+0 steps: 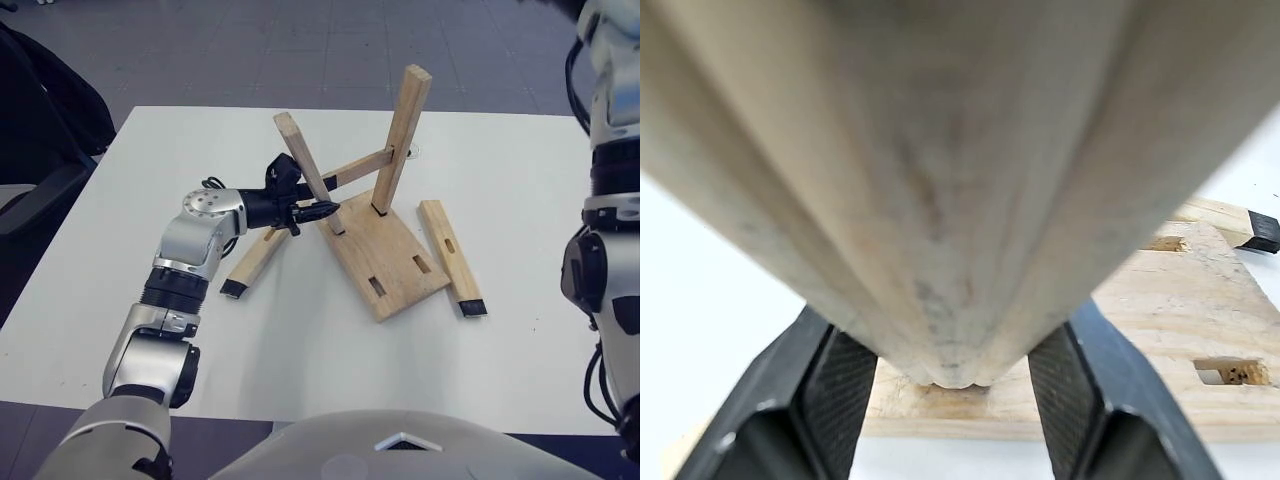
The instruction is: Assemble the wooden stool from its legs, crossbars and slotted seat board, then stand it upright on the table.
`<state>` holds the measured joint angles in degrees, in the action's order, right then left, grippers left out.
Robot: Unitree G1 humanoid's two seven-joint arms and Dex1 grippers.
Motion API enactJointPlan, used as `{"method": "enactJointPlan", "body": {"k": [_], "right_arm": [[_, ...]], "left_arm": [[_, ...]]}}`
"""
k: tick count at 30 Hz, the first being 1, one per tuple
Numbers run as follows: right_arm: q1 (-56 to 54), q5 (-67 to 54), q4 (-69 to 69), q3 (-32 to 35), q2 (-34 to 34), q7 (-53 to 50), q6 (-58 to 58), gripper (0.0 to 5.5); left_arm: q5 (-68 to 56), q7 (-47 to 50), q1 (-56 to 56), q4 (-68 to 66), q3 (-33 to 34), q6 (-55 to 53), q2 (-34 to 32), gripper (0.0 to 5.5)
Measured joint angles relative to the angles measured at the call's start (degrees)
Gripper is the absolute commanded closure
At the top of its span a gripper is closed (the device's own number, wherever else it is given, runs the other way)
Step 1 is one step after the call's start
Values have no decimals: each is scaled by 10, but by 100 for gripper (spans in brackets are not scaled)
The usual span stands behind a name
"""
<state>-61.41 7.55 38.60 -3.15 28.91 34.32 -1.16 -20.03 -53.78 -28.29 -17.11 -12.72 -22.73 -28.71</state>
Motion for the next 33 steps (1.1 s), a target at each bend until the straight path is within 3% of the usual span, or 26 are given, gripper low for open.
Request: {"method": "enactJointPlan", "body": {"k": [6,13,21,24,26,33], "right_arm": [[53,-10,220,-7,-41,18,-81,483],[61,-56,337,52,-81,-5,-39,489],[40,-55,355,55,-121,7,-33,489],[31,-68,288,35,-163,119,-47,489],[73,-92,190,19,-151,176,-12,489],[252,-153,-154,-18,-82,221,153,489]], "left_arm": [[0,-11,-1,-1,0,1,-7,345],[0,-32,-16,-23,-3,3,-11,345],[0,-32,-15,-18,-3,3,-13,345],[-1,-35,-12,-14,-3,2,-16,345],[-16,-52,-9,-4,4,8,-33,345],[-18,-72,-1,-1,13,13,-44,345]]}}
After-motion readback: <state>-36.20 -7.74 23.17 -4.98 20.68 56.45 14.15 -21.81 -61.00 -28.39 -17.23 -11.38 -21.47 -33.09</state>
